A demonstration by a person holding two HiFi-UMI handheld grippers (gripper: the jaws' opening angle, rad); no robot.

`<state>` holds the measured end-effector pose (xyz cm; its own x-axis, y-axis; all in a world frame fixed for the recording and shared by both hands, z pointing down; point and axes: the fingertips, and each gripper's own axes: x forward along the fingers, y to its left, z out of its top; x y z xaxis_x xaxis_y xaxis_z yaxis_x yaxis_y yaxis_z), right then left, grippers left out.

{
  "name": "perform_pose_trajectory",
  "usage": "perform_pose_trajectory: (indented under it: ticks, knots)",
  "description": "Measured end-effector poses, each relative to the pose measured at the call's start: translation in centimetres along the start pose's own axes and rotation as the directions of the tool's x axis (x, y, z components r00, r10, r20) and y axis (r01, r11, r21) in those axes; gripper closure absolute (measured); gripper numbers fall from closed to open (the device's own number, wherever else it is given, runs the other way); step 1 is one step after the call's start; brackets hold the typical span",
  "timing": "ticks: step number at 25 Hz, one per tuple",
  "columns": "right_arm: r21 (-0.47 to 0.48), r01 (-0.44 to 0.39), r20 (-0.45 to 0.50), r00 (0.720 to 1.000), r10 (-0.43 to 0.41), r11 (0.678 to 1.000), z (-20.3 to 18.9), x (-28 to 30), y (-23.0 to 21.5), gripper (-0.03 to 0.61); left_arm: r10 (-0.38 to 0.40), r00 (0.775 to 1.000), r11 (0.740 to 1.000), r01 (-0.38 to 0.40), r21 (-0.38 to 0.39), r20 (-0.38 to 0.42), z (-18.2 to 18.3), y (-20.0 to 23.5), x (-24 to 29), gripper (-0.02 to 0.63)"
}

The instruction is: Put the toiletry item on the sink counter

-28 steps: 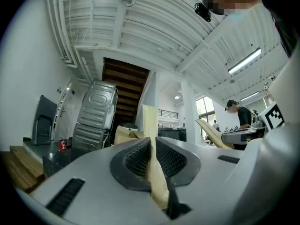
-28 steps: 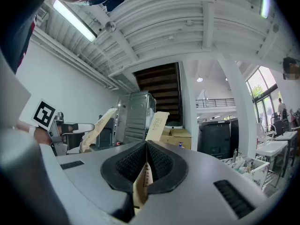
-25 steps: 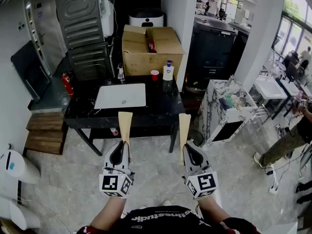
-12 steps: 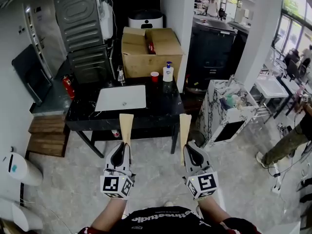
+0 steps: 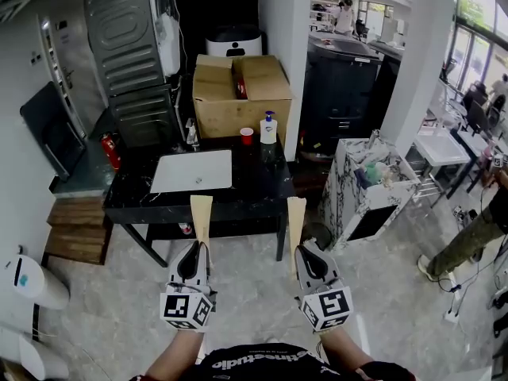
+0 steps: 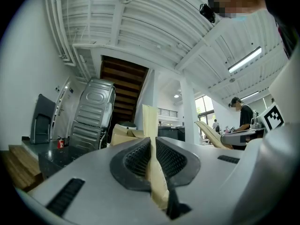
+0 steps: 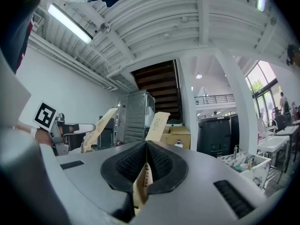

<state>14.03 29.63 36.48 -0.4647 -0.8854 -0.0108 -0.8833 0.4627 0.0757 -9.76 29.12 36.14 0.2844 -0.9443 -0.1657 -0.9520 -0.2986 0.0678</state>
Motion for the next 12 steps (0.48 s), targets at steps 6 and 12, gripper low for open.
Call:
perform_pose_trajectory:
  ticks: [6,12]
  knots:
    - [0.009,-0.014,-0.002,1.000,0.014,1.000,-0.7,0.2,-2.9,0.538,0.001,1.000,1.000,-0.001,0.018,0.004,-0.2,-2.1,2.2,0.569]
    - [0.026,-0.038,-0.011,0.999,0.039,0.999,-1.8,0.5,-4.7,0.537,0.025,1.000,1.000,-0.025,0.014,0.009,-0.8,-3.4,3.2,0.570]
